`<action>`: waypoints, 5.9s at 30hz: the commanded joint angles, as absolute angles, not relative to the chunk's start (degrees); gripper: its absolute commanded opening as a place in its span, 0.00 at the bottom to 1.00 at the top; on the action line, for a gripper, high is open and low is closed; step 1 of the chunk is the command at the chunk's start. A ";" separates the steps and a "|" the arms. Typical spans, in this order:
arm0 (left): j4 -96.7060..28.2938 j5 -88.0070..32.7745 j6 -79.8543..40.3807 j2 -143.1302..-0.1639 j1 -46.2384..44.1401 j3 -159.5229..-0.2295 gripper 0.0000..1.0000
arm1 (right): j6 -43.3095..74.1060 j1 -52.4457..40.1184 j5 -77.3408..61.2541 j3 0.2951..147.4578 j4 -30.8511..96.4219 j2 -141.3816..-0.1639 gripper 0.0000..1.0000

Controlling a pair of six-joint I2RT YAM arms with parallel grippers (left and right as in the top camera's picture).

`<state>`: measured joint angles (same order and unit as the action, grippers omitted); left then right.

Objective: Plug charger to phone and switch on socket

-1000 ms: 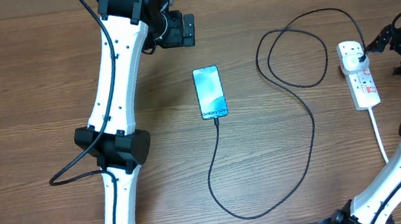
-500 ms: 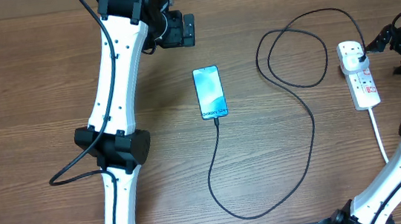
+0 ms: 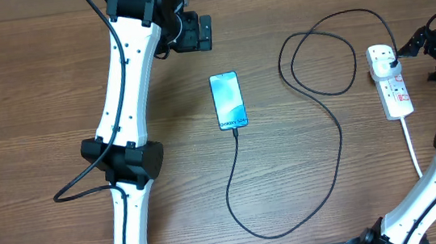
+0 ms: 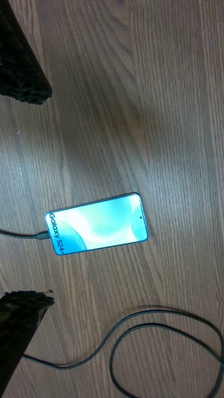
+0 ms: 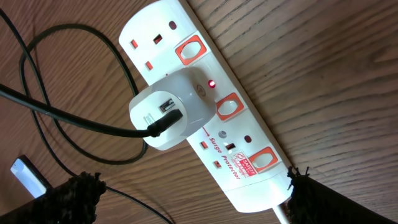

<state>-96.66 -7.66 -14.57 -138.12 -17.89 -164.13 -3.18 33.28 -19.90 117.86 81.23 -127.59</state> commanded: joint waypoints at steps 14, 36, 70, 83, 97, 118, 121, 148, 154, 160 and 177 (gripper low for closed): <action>-96.79 -7.01 -13.69 -137.88 -17.63 -165.12 1.00 | -3.01 33.08 -19.51 119.61 81.12 -127.92 1.00; -96.79 -7.03 -13.72 -137.88 -17.63 -165.12 1.00 | -3.01 33.08 -19.51 119.61 81.12 -127.92 1.00; -66.70 0.67 -8.73 -112.01 -17.65 -126.56 1.00 | -3.01 33.08 -19.51 119.61 81.12 -127.92 1.00; -43.97 3.66 -8.71 -86.83 -17.58 -87.72 1.00 | -3.01 33.08 -19.51 119.61 81.10 -127.92 1.00; -17.58 0.25 -8.75 -61.93 -11.35 -52.14 1.00 | -3.01 33.08 -19.51 119.61 81.12 -127.92 1.00; 26.46 -6.63 -8.75 -27.57 2.00 -6.39 1.00 | -3.01 33.08 -19.51 119.61 81.10 -127.92 1.00; 27.55 -6.61 -8.75 -22.41 2.02 -2.92 1.00 | -3.01 33.08 -19.51 119.61 81.10 -127.92 1.00; -3.79 -9.96 7.55 -0.14 5.72 -0.27 1.00 | -3.01 33.08 -19.51 119.61 81.12 -127.92 1.00; -4.05 -7.16 7.70 -0.14 5.72 -0.25 1.00 | -3.01 33.08 -19.51 119.61 81.10 -127.92 1.00; -4.27 -5.67 7.70 -0.14 5.72 -0.25 1.00 | -3.01 33.08 -19.51 119.61 81.10 -127.92 1.00; -4.05 -5.80 7.70 -0.21 5.61 -0.27 1.00 | -3.01 33.08 -19.51 119.61 81.10 -127.92 1.00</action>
